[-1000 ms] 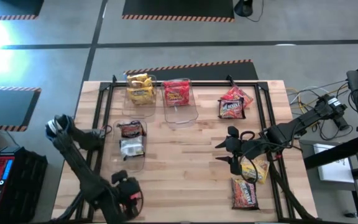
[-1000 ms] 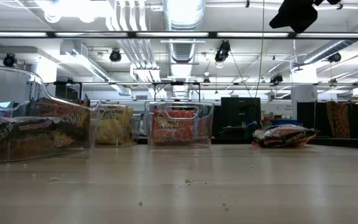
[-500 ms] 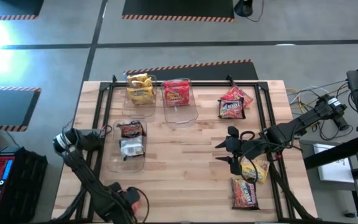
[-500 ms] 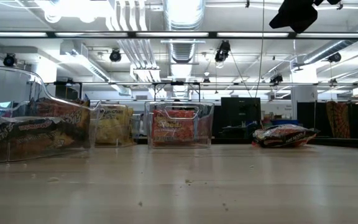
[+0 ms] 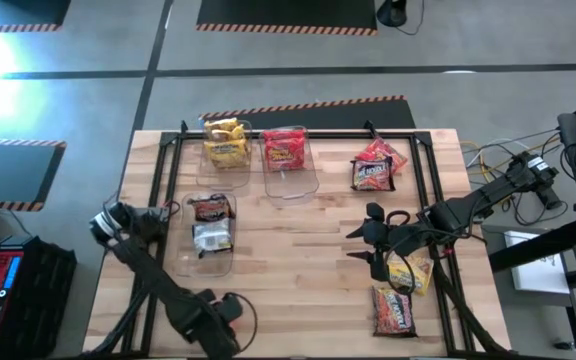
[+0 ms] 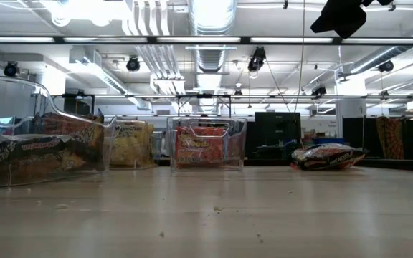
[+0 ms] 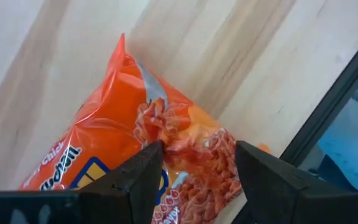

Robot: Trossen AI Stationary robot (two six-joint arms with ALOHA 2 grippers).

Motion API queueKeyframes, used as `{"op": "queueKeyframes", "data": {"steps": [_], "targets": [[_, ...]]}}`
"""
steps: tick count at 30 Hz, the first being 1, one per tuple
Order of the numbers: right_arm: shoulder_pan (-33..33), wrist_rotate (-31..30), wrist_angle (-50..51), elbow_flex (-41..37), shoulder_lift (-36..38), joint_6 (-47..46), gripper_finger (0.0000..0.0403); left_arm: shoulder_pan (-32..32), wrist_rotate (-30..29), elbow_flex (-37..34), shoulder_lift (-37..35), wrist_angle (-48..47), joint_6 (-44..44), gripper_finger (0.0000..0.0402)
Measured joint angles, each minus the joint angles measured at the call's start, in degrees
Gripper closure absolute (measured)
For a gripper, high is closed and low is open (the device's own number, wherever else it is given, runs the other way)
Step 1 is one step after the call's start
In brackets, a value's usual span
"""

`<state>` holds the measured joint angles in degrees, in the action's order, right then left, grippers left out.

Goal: Sort Maruchan noodles
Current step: Put the orange noodle pack into the top right transparent bin

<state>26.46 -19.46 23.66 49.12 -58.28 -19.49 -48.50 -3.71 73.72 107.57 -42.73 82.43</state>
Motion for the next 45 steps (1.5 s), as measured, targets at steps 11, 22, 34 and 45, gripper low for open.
{"op": "queueKeyframes", "data": {"steps": [11, 22, 34, 45], "targets": [[0.0, 0.0, 0.0, 0.0, 0.0, 0.0, 0.0193, 2.4, -5.6, 5.8, 0.2, 0.5, -12.6, 0.0214], [0.0, 0.0, 0.0, 0.0, 0.0, 0.0, 0.0193, 0.0, 0.9, 9.9, 0.2, -13.3, 1.5, 0.0214], [0.0, 0.0, 0.0, 0.0, 0.0, 0.0, 0.0193, 1.1, 4.4, 9.0, 5.3, -12.8, 1.2, 0.0214], [0.0, 0.0, -0.1, 0.0, 0.0, 0.0, 0.0193, 8.5, -0.6, 9.0, 7.3, -1.8, -16.9, 0.0214]]}}
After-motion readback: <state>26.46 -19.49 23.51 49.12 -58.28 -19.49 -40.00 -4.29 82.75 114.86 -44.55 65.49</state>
